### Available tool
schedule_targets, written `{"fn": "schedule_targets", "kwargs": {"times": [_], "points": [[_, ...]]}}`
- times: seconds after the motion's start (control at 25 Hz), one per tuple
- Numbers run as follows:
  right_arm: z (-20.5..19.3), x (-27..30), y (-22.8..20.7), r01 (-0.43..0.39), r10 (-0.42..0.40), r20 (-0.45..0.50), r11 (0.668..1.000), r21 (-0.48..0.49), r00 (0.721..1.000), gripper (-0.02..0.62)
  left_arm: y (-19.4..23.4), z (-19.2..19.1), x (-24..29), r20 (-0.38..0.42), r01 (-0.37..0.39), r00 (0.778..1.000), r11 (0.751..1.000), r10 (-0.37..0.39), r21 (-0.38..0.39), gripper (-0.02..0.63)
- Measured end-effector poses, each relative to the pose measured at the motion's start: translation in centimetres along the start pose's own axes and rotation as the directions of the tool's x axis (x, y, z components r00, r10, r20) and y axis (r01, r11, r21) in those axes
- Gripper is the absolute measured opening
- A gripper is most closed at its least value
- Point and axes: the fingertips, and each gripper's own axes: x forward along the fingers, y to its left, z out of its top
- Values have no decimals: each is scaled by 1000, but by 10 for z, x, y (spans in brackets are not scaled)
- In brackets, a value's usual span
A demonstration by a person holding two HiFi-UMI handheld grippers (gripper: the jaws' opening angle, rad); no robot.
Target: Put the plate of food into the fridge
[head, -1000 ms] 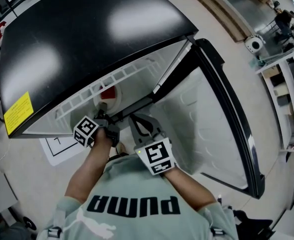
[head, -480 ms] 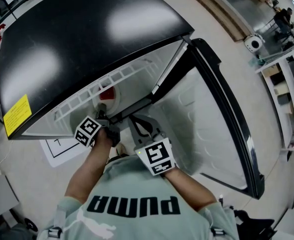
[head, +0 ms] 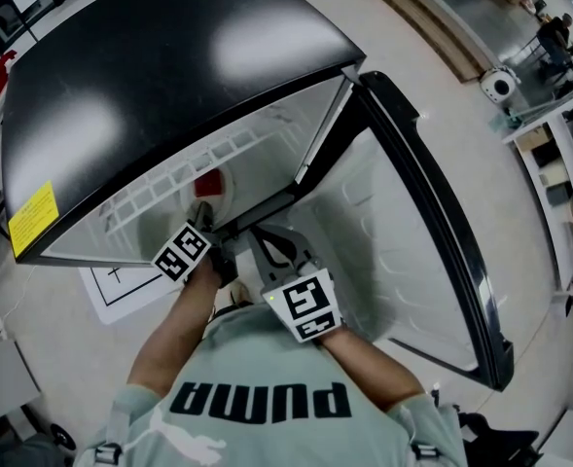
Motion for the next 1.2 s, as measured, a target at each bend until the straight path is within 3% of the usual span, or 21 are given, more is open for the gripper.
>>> {"fn": "schedule_targets", "kwargs": {"times": [0.12,0.2,0.44,0.56,0.72,0.84,1.08,1.2], "points": [[0,-4,1,-10,10,5,1000,12,1000,5,-4,-3,0,-8,-13,1000,995,13,103,174],[0,-7,1,-17,17,8,1000,21,1000,5,-3,-5,-1,-19,-34,999,983,38,182,190],[-1,-15,0,-24,23,23,999,27,999,5,4,-12,-3,-26,-110,991,905,132,412,233],[-3,-19,-2,-26,25,26,999,30,999,5,6,-13,-3,-9,-131,988,872,154,471,249],[-3,-25,-3,-33,32,35,999,40,999,5,9,-13,-3,-2,-150,985,853,174,500,260],[-4,-28,-3,-39,38,41,998,42,998,5,8,-12,-6,-3,-159,983,859,183,487,268],[-6,-32,-2,-67,64,49,996,58,997,5,2,-8,-14,24,-113,993,931,111,346,276],[-5,-33,0,-78,75,56,995,61,996,5,1,-5,-18,38,-117,993,927,111,355,276]]}}
